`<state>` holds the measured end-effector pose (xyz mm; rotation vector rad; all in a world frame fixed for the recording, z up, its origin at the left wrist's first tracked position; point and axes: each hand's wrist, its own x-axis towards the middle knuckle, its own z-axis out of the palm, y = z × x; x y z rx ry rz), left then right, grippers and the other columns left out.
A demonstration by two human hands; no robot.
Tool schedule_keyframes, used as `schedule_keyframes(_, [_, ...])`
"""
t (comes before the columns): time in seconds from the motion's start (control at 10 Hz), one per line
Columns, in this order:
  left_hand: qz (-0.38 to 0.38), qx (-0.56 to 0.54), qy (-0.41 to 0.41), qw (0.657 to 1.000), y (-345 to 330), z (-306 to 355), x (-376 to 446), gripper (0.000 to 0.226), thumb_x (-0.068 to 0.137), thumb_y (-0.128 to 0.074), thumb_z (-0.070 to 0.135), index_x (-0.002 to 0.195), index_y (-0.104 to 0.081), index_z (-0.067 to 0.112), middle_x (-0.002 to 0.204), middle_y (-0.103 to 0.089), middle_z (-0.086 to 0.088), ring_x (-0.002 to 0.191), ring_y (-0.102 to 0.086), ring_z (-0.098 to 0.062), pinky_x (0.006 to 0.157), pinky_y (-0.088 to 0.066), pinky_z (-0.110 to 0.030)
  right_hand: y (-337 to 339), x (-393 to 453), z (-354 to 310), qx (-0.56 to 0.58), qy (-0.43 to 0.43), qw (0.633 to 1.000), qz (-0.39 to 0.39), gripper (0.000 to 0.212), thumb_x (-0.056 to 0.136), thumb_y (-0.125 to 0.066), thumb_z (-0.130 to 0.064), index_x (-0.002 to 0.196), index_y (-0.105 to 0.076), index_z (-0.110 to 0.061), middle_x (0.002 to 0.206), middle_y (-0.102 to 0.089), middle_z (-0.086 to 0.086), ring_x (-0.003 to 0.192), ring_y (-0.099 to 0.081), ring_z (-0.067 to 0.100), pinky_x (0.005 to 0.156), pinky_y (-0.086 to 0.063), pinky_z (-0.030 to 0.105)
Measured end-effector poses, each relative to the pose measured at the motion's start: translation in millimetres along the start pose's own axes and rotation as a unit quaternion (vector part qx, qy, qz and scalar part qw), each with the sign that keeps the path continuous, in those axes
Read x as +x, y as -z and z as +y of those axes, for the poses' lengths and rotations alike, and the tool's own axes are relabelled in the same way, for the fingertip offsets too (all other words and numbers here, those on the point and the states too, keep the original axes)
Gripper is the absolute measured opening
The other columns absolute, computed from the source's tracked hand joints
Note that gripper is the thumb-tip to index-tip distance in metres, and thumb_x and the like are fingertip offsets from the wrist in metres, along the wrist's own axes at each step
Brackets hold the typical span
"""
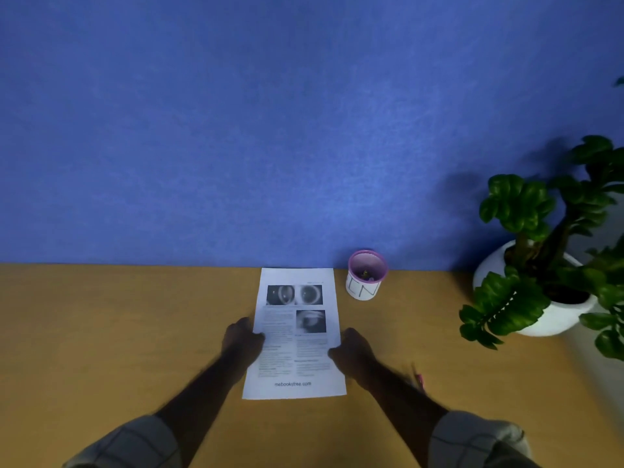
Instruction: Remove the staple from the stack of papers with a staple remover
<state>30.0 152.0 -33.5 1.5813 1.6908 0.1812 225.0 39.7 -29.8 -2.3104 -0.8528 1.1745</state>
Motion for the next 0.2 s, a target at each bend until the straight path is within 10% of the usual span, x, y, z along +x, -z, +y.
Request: schedule_keyframes(0.2, [0.113, 0.143, -0.134, 0.974, -4, -6, -27, 0.052, 0.092, -0.063, 0.027, 0.141, -0.05, 0.014, 0.146, -0.053, -0.007, 0.131, -0.051, -0.028, 0.105, -0.045, -0.044, 9, -12, 0, -0.133, 0.064, 0.985, 0.087, 0.04, 0.087, -0.059, -0.021, 0.123, -0.047, -0.013, 0.127, -0.056, 0.005, 0.11, -0.057, 0.023, 0.083, -0.05, 0.027])
